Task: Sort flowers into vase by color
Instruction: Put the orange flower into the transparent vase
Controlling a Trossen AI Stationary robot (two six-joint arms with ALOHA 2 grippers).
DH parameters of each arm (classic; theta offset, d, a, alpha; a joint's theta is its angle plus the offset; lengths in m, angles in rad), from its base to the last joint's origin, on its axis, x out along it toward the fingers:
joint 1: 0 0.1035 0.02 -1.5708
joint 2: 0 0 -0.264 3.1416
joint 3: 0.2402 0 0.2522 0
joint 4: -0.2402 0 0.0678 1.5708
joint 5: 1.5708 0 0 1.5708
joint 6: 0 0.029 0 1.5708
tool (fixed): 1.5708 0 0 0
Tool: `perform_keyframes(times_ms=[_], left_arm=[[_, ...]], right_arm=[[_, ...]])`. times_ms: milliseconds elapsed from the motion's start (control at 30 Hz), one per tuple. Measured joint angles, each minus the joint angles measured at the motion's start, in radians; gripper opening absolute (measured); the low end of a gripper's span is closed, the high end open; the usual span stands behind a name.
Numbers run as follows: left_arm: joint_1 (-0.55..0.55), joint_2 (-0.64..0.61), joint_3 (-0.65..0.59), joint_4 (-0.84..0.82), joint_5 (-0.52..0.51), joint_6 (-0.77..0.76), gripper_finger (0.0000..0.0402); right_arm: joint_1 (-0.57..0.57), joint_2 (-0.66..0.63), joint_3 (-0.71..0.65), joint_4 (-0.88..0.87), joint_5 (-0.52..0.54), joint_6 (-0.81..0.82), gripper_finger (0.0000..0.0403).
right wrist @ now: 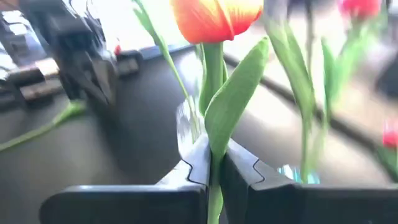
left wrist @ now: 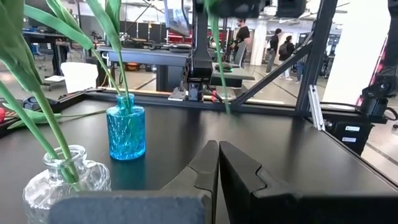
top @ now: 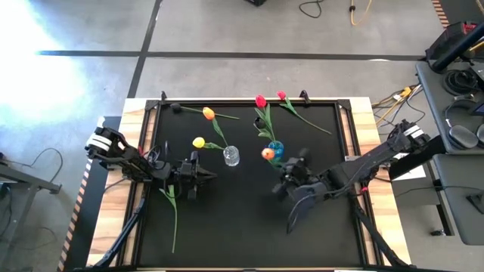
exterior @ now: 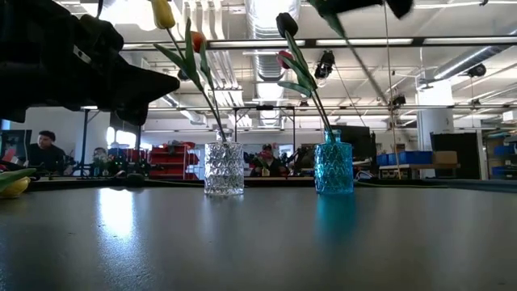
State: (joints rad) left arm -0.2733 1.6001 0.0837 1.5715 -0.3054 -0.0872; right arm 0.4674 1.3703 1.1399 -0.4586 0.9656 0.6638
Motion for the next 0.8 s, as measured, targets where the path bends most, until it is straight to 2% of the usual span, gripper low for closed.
perform_keyframes(times_ms=[100, 200, 367, 533, 800], left_arm=[[0.000, 0.000, 0.000, 0.000, -0.006, 0.014, 0.0000], [0.000, 0.002, 0.000, -0.001, -0.032, 0.020, 0.0000], [0.000, 0.002, 0.000, -0.001, -0.037, 0.019, 0.0000], [0.000, 0.002, 0.001, -0.001, -0.037, 0.019, 0.0000], [0.000, 0.002, 0.003, -0.001, -0.037, 0.019, 0.0000]], right_arm=[[-0.029, 0.038, 0.023, 0.269, -0.002, -0.285, 0.0013], [-0.058, 0.067, 0.026, 0.561, -0.061, -0.556, 0.0013], [-0.124, 0.102, 0.020, 0.915, -0.137, -0.843, 0.0013], [-0.233, 0.135, 0.022, 1.036, -0.322, -0.873, 0.0013], [-0.376, 0.189, 0.027, 1.133, -0.497, -0.811, 0.0013]])
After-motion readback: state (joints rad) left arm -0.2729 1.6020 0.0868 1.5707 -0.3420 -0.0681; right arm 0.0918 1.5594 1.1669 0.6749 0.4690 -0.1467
